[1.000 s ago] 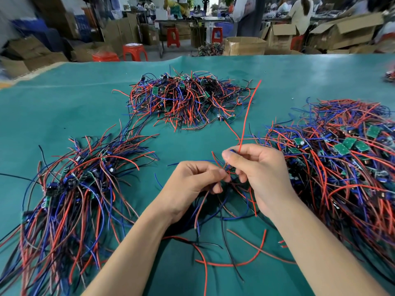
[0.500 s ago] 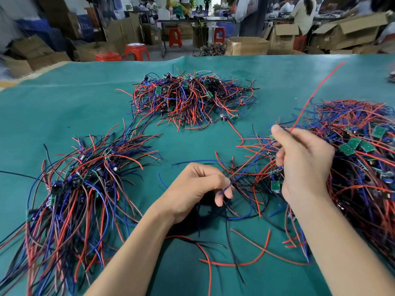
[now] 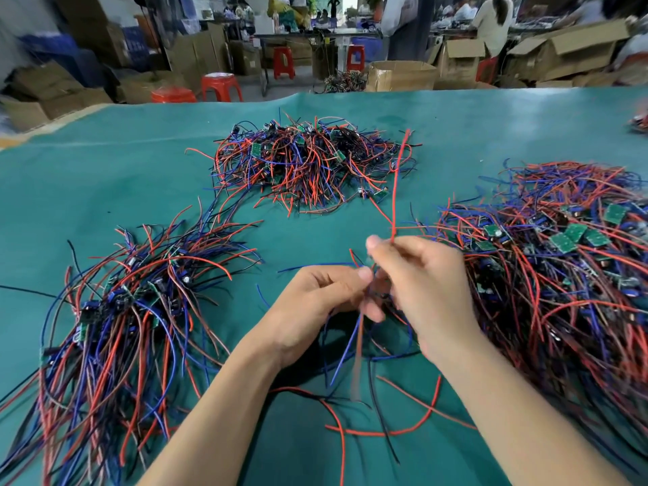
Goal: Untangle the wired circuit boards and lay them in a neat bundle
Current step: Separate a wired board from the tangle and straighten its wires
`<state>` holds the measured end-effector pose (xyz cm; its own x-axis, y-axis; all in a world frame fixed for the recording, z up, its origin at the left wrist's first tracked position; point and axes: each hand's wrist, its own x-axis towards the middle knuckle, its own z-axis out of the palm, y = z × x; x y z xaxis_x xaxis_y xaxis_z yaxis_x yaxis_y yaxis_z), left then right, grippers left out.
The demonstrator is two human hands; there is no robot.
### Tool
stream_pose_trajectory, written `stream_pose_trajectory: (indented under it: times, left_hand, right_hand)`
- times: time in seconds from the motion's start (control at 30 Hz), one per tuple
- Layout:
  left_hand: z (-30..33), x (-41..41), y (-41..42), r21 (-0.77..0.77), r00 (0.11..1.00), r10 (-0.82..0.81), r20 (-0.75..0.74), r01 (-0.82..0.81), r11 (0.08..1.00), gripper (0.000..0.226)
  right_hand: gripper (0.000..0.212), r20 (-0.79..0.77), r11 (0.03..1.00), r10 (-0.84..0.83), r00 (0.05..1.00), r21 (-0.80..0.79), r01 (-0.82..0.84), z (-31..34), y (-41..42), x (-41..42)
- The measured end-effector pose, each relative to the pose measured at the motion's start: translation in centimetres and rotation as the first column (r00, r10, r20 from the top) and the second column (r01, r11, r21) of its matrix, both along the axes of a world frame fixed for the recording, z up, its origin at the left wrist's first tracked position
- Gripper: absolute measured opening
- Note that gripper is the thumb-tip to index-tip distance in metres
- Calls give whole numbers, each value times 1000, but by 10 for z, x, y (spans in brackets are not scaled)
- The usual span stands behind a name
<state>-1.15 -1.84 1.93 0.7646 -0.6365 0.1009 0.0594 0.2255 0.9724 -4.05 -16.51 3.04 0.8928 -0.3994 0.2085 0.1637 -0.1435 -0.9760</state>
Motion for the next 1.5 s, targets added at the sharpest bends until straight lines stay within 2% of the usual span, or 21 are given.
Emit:
stream_pose_trajectory:
  times: [0.07,0.13,0.27,0.33,0.43,0.57,0.67,0.73,0.8,0.87,0.9,0.93,1.0,1.13,1.23,1.3,1.33,1.4,1.43,1.5]
  left_hand:
    - [-2,1,2,19,999,-4,38,3,1000,32]
    - [-4,3,2,27,999,-1,32,0,1000,28]
    - [-7,5,1,38,1000,-18,21,17,999,25]
    - [-8,5,1,46,999,-22,37,21,999,21]
    - [-8,5,1,64,997,-41,68,37,997,21]
    - [-9,6,2,82,994,-68,83,61,995,22]
    - [-11,6,1,62,997,-54,61,50,997,21]
    - [-12,7,0,17,1000,-4,17,4,1000,21]
    - [-12,8,-1,-29,999,37,-29,-38,999,22]
    - [-12,8,-1,-34,998,51,-39,-52,998,22]
    - [-12,8,-2,-29,998,53,-37,-54,998,23]
    - [-11,8,-2,-29,998,52,-41,-53,998,24]
    - [-10,8,-2,-43,997,39,-60,-41,998,26]
    - [-8,7,1,-21,997,27,-67,-29,999,19]
    - [-8,7,-1,-22,996,59,-68,-60,998,19]
    - [-7,8,-1,-26,995,74,-70,-76,997,17]
    - [-7,8,-1,-29,994,77,-72,-79,996,16]
    - [-8,8,-2,-37,994,77,-75,-80,996,16]
    - [-8,7,-2,-32,994,78,-74,-81,996,16]
    - [-7,8,-1,-16,994,83,-67,-85,996,18]
  right_hand:
    - [33,0,999,12,1000,-40,-12,-6,3,0]
    - [35,6,998,34,999,52,-34,-7,-2,2]
    - [23,26,999,-18,1000,29,17,-5,-13,5]
    - [29,67,987,-117,991,-106,124,-2,-22,7]
    - [45,181,864,-289,940,-374,337,3,-38,6]
    - [49,272,722,-396,877,-499,480,8,-52,3]
    - [44,291,677,-555,779,-385,627,12,-69,4]
    - [44,268,687,-607,748,-296,664,13,-72,5]
    - [49,182,788,-521,834,-273,552,9,-58,6]
    - [53,68,911,-298,952,-278,305,5,-26,4]
    - [49,38,937,-182,983,-298,185,1,-10,1]
    - [42,38,932,-97,995,-347,104,-2,3,-2]
    - [28,86,882,-43,995,-466,78,-3,15,-8]
    - [8,129,894,-94,987,-426,141,13,1,-10]
    - [15,192,845,-281,940,-415,338,40,-37,-16]
    - [24,167,821,-366,916,-406,402,60,-74,-23]
    - [33,121,812,-372,920,-438,386,67,-97,-28]
    - [65,-17,776,-325,946,-576,257,72,-150,-37]
    - [70,-78,737,-308,948,-650,186,72,-173,-41]
    - [59,-136,644,-346,928,-754,130,74,-194,-37]
